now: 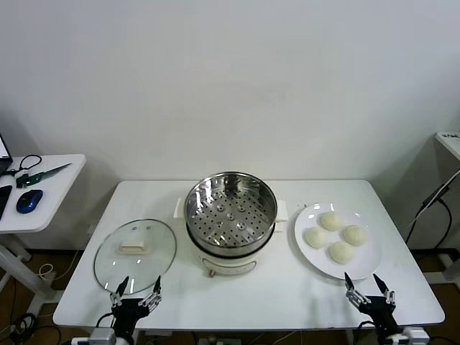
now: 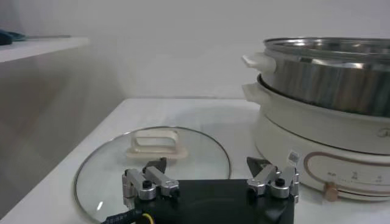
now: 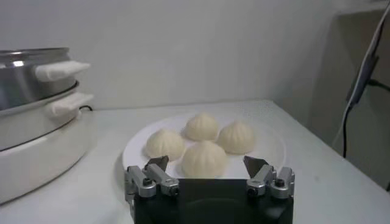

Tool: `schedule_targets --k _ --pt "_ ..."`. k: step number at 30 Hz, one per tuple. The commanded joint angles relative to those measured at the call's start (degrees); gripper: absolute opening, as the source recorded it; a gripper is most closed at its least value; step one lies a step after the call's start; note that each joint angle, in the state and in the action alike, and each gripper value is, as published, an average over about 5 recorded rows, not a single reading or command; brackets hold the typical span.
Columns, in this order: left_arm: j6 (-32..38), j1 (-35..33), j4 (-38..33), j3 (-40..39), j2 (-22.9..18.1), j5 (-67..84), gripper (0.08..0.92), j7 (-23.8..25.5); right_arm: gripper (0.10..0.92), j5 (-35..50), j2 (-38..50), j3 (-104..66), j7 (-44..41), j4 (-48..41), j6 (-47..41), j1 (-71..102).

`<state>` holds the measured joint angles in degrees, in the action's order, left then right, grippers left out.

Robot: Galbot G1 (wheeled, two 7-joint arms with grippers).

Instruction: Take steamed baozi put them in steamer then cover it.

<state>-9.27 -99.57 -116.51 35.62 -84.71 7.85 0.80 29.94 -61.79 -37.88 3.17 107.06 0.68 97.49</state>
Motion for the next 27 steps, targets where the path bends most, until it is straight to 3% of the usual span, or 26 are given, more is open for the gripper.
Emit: schedule_targets --k 1,6,12,18,23,27 --pt "-0.1 0.0 -0.1 -0.1 0.2 -0.1 0.823 0.1 0.823 -5.3 3.7 -1.4 2.3 1.5 -9.7 -7.8" --pt "0.1 0.3 -0.2 -0.2 0.5 0.0 0.823 0.2 0.823 -5.8 12.7 1.8 1.2 -4.6 -18.3 -27.5" --pt "0.0 1.2 -0.6 -0.6 0.5 0.0 0.823 0.5 0.823 -10.9 28.5 19.0 -20.0 -20.4 -22.2 -51.9" --pt "0.1 1.7 -0.4 -1.0 0.4 -0.1 0.823 0.7 0.823 -20.7 37.8 49.6 -45.2 -34.4 -9.7 -77.4" --pt "0.4 1.5 -0.3 -1.0 0.2 -0.2 0.823 0.8 0.823 -27.9 36.3 74.2 -64.0 -44.2 3.8 -100.6" --pt "0.7 1.0 -0.4 -1.0 0.0 -0.4 0.823 0.9 0.823 -30.4 32.7 90.3 -72.9 -51.0 7.9 -114.9"
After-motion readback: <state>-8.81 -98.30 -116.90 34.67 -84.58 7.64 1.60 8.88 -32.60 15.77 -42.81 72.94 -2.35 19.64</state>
